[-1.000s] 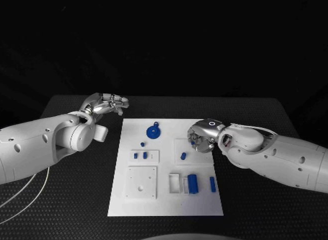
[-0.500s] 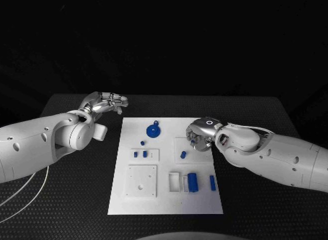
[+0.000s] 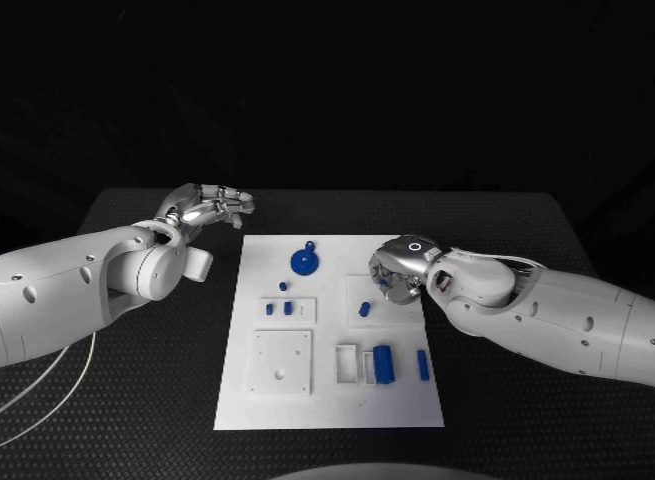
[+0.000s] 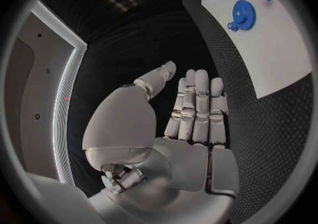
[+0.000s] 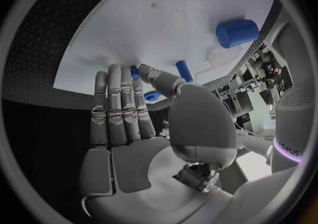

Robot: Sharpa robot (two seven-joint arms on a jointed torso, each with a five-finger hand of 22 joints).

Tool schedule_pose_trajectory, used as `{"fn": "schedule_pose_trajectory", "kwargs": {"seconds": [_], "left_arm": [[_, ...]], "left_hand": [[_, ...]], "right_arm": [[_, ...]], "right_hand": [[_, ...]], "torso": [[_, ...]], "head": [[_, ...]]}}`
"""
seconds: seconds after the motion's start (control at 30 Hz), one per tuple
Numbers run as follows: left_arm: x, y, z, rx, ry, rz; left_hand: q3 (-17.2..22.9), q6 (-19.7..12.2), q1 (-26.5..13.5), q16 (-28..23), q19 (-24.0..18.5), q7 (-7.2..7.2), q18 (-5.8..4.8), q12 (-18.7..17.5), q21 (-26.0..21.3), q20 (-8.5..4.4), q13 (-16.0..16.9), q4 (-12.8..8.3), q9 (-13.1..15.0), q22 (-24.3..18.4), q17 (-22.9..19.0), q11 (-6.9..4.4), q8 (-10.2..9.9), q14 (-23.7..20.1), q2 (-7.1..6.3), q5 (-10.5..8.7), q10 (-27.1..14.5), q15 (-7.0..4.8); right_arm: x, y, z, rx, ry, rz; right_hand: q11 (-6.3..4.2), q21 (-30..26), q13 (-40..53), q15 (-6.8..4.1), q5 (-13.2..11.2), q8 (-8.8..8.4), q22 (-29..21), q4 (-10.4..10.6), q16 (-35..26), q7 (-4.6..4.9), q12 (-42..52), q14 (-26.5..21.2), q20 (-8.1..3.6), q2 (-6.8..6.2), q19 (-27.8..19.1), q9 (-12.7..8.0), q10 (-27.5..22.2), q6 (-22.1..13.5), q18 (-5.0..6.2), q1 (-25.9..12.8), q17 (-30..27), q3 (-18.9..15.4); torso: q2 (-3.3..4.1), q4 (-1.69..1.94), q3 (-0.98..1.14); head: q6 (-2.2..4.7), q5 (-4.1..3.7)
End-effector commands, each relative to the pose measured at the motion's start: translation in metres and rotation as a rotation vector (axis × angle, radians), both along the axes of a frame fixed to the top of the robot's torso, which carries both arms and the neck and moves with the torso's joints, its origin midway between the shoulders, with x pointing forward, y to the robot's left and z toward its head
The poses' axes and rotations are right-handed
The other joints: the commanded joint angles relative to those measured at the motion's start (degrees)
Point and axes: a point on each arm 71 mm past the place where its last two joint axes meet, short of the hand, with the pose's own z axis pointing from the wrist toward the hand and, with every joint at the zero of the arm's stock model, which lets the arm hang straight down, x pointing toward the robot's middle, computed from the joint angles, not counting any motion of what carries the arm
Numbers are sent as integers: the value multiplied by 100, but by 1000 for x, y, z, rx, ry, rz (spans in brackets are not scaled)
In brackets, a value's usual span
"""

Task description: Assemble the parts on the task board

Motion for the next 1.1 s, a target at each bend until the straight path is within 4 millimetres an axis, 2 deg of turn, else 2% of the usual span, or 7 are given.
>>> {"fn": "schedule_pose_trajectory", "kwargs": {"seconds": [0.03,0.2,0.43,1.1], "left_arm": [[0,-1,1,-11,0,-13],[0,-1,1,-12,2,-14],[0,-1,1,-10,3,-11],[1,1,1,-13,4,-6]], "left_hand": [[-31,-42,-48,-27,10,7,6,9,-20,-89,-9,-13,5,7,-4,-4,21,18,18,-22,-32,24],[-36,-47,-47,-23,16,9,8,9,-21,-90,-10,-18,6,11,0,-2,20,29,16,-24,-40,22],[-47,-57,-49,-18,25,13,10,7,-23,-90,-13,-23,7,18,7,4,19,43,8,-25,-56,19],[-57,-71,-57,-17,32,20,11,9,-27,-90,-14,-22,7,24,12,8,15,49,9,-25,-72,19]], "right_arm": [[-4,-7,-16,-65,57,-23],[-5,-7,-16,-53,63,-27],[-4,-8,-15,-43,42,-43],[-8,-4,-7,13,-17,-42]], "right_hand": [[-1,32,44,14,51,35,-9,23,16,1,4,24,8,-12,40,22,23,39,33,14,41,53],[103,-64,77,103,44,22,-56,48,-122,7,-202,-164,68,-85,-142,105,-175,6,30,0,102,117],[135,-92,107,134,37,-1,-69,16,-180,16,-289,-222,102,-107,-212,144,-227,-23,33,72,150,141],[48,44,303,50,63,32,-27,52,-138,-50,-296,-49,43,-166,-54,281,-4,133,33,126,379,166]], "torso": [[2,4,1],[3,-2,-1],[0,2,1],[0,4,-2]], "head": [[13,-9],[2,-13],[18,-27],[34,-17]]}}
